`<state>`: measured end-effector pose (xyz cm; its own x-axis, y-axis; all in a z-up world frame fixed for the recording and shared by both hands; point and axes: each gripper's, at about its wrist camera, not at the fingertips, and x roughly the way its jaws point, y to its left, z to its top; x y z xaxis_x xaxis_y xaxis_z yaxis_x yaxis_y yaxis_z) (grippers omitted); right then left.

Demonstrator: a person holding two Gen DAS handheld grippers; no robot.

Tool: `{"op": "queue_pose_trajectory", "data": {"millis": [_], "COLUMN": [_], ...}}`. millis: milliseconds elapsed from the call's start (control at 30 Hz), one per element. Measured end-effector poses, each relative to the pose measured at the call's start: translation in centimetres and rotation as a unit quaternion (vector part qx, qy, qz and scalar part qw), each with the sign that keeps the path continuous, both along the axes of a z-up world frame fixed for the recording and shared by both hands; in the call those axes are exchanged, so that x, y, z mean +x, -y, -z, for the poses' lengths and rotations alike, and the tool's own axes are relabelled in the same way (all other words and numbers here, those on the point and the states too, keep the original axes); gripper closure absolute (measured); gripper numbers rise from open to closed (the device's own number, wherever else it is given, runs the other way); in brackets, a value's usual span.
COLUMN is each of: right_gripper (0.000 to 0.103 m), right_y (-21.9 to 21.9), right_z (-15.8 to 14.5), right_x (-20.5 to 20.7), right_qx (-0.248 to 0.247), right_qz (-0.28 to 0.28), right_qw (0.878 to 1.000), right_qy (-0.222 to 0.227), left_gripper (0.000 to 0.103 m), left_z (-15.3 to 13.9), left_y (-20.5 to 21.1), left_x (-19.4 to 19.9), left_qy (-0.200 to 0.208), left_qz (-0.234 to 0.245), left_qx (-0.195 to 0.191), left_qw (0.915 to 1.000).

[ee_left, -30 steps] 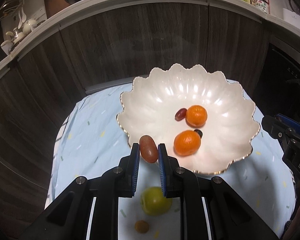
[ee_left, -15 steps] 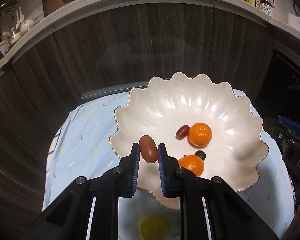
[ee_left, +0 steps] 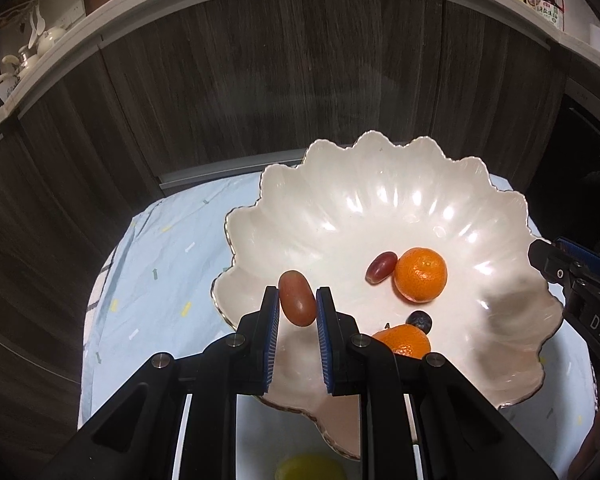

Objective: Organize fruits
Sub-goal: 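Lift and carry the date and cherry over the white bowl with both tools, then open the left tool to drop the date while the right tool drops the cherry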

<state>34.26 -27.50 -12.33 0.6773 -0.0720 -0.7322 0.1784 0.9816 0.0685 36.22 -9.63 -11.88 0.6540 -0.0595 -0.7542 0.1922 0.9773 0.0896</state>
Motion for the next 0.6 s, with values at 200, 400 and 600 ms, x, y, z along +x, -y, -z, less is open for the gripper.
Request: {"op": "queue_pose_trajectory", "data": {"millis": [200,400,600], "right_gripper": [0.072,0.061,0.031], "right_y": [0.2,0.0,-0.1], "right_z": [0.4,0.0,-1.0], "right_x": [0.2,0.3,-0.1], "right_qx": [-0.001,-0.016,-0.036], "right_qz": [0.001,0.008,0.026], "right_qw": [1.000,1.000,0.999], "right_qy": [-0.009,-0.003,0.018], "left_gripper": [0.078,0.060,0.042], "left_z": [0.2,-0.3,-1.2], "left_y": [0.0,-0.2,-0.5], "left_x": [0.2,0.2,0.0], "left_qy": [-0.002,0.010,0.023], "left_qz": [-0.004,-0.010,-0.019], "left_qx": [-0.002,0.000,0.002], "left_qw": [1.0000,0.9999,0.9995]}}
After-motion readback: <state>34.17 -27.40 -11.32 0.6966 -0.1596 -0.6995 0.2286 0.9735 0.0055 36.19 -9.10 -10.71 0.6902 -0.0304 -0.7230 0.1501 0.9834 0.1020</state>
